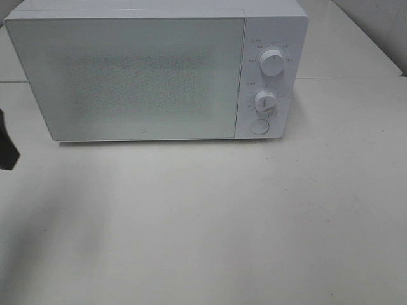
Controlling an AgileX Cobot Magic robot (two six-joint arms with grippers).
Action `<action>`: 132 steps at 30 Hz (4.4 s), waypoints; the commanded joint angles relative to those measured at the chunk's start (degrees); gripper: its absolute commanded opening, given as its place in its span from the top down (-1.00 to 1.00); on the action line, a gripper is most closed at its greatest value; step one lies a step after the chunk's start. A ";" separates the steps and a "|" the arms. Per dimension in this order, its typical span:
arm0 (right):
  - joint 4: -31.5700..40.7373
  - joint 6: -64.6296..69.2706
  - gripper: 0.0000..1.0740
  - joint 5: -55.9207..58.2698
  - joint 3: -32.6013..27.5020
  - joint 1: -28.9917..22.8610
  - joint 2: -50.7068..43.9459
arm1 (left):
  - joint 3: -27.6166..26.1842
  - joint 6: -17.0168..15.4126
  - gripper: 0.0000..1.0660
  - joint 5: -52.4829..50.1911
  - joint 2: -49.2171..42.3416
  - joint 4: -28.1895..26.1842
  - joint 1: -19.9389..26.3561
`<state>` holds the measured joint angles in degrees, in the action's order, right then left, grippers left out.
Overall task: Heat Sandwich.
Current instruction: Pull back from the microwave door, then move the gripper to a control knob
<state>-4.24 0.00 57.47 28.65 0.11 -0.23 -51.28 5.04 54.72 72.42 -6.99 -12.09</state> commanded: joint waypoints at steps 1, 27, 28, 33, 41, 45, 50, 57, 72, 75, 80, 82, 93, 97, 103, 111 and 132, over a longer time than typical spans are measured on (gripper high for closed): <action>0.11 0.00 -0.40 -0.40 -0.11 0.46 -1.43 | 0.52 0.80 -0.88 4.30 -4.53 -0.92 6.02; 0.11 0.00 -0.40 -0.40 -0.11 0.46 -1.43 | 21.60 -0.06 -0.88 6.59 -43.95 2.46 8.88; 0.11 0.00 -0.40 -0.40 -0.11 0.46 -1.43 | 21.60 -0.06 -0.88 6.59 -45.03 2.46 8.88; 0.11 0.00 -0.40 -0.40 -0.11 0.46 -1.43 | 21.60 -0.29 -0.88 6.53 -52.77 1.38 8.88; 0.11 0.00 -0.40 -0.40 -0.11 0.46 -1.43 | 21.60 -0.29 -0.88 6.53 -62.17 0.97 10.20; 0.11 0.00 -0.40 -0.40 -0.11 0.46 -1.43 | 21.60 -0.29 -0.88 6.53 -68.07 0.97 12.55; 0.11 0.00 -0.40 -0.40 -0.11 0.46 -1.43 | 21.60 -0.29 -0.88 6.53 -73.40 0.92 12.89; 0.11 0.00 -0.40 -0.40 -0.11 0.46 -1.43 | 21.60 -0.29 -0.88 6.47 -74.14 0.92 12.89; 0.11 0.00 -0.40 -0.40 -0.11 0.46 -1.43 | 21.60 -0.29 -0.88 6.47 -74.14 1.15 12.89; 0.11 0.00 -0.40 -0.40 -0.11 0.46 -1.43 | 21.60 -0.29 -0.88 6.47 -74.14 1.15 12.89; 0.11 0.00 -0.40 -0.40 -0.11 0.46 -1.43 | 21.60 -0.29 -0.88 6.47 -74.14 1.15 12.89; 0.17 0.00 -0.40 -0.40 -0.11 0.34 -1.43 | 21.60 -0.29 -0.88 6.47 -74.14 1.15 12.89; -0.11 0.00 -0.44 -1.03 1.49 0.29 1.49 | 21.60 -0.29 -0.88 6.47 -74.14 1.15 12.89; -0.23 -0.29 -0.48 -3.04 3.09 0.29 5.61 | 21.60 -0.29 -0.88 6.47 -74.14 1.15 12.89; -0.11 0.00 -0.53 -9.00 3.21 0.29 12.32 | 21.60 -0.29 -0.88 6.47 -74.14 1.15 12.89; -0.11 0.00 -0.52 -19.08 3.21 0.29 21.37 | 21.60 -0.29 -0.88 6.47 -74.14 1.15 12.89; 0.23 0.00 -0.46 -48.53 3.21 0.29 48.01 | 21.60 -0.29 -0.88 6.47 -74.14 1.15 12.89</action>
<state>-4.35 0.00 13.35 31.46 0.11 45.44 -29.97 5.16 61.76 -0.23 -5.61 0.63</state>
